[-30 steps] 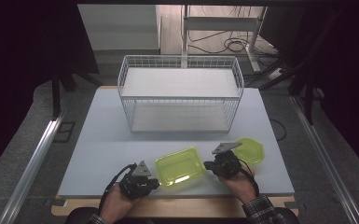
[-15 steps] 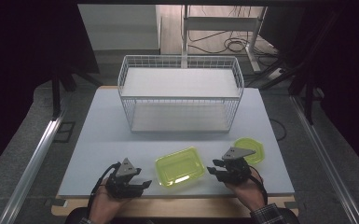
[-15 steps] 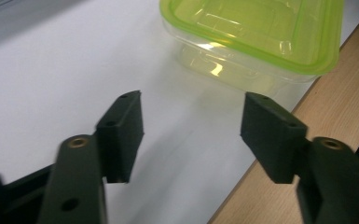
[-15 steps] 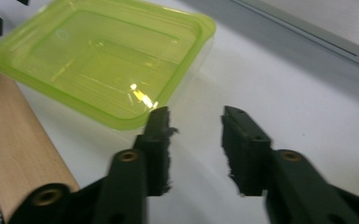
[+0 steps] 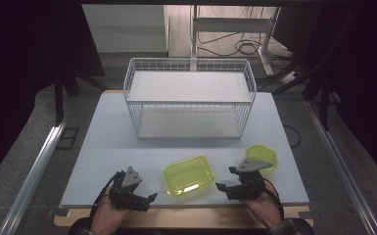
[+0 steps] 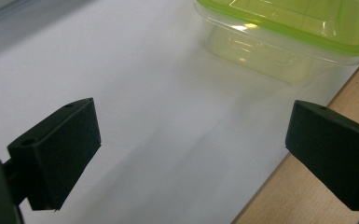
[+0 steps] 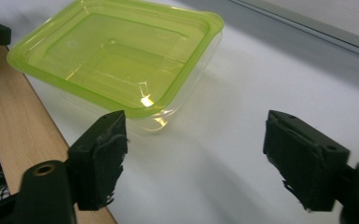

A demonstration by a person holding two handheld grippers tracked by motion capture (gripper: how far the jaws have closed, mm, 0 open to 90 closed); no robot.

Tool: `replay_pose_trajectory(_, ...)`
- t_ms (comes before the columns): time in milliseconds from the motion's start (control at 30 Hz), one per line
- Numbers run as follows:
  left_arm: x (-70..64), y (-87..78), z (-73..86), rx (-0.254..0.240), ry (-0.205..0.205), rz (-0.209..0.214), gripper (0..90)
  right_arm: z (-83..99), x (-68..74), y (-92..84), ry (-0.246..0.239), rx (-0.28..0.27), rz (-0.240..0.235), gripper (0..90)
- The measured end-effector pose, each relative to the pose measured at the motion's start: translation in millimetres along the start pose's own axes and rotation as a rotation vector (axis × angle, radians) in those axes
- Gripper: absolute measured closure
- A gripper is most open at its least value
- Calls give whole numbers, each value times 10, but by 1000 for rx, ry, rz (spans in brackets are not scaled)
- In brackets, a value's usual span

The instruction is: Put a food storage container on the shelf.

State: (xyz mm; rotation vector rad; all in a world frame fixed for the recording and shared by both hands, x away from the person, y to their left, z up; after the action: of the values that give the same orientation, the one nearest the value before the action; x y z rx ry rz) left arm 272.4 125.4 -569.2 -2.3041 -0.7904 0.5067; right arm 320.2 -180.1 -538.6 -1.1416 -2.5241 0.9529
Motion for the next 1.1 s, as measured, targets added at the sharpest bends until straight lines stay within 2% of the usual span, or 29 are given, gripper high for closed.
replay_pose_trajectory(67,14,-2,0,-14,6,-1,9,-9,3,3,-1,-8,-5,163)
replay_pose_trajectory(200,47,-23,3,-44,6,-3,0,-20,10,46,27,-5,-10,102)
replay_pose_trajectory(300,55,-31,10,-45,7,-13,0,-38,12,50,38,-2,-12,92)
replay_pose_trajectory(367,64,-39,18,-41,10,-24,0,-74,14,57,53,22,-19,61)
replay_pose_trajectory(500,73,-50,25,-37,9,-31,2,-125,22,58,85,35,-38,65)
replay_pose_trajectory(600,84,-65,38,-33,6,-37,5,-176,24,80,112,55,-57,138)
replay_pose_trajectory(700,102,-80,51,-32,0,-44,8,-215,13,137,156,92,-84,255)
replay_pose_trajectory(767,112,-85,56,-32,-3,-48,8,-230,6,191,155,110,-106,321)
replay_pose_trajectory(867,115,-80,58,-29,-4,-53,8,-271,-13,258,156,125,-108,407)
replay_pose_trajectory(933,113,-73,62,-22,2,-55,8,-330,-29,304,189,134,-131,455)
replay_pose_trajectory(1033,113,-65,64,-17,5,-58,8,-352,-38,344,207,145,-142,487)
replay_pose_trajectory(1100,111,-64,65,-15,7,-59,8,-361,-45,402,242,164,-165,505)
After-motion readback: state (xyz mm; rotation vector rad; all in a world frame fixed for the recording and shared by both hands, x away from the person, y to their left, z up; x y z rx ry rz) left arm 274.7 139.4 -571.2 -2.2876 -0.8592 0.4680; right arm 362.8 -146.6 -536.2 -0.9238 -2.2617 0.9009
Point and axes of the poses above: each handheld gripper's, and its own axes: y roughly forward along the jaws, z roughly out of its underside, x roughly to its left, the point moved 7 cm from there along y, roughly forward along the jaws, and after that the axes turned 12 degrees about z, right-handed, at the moved point
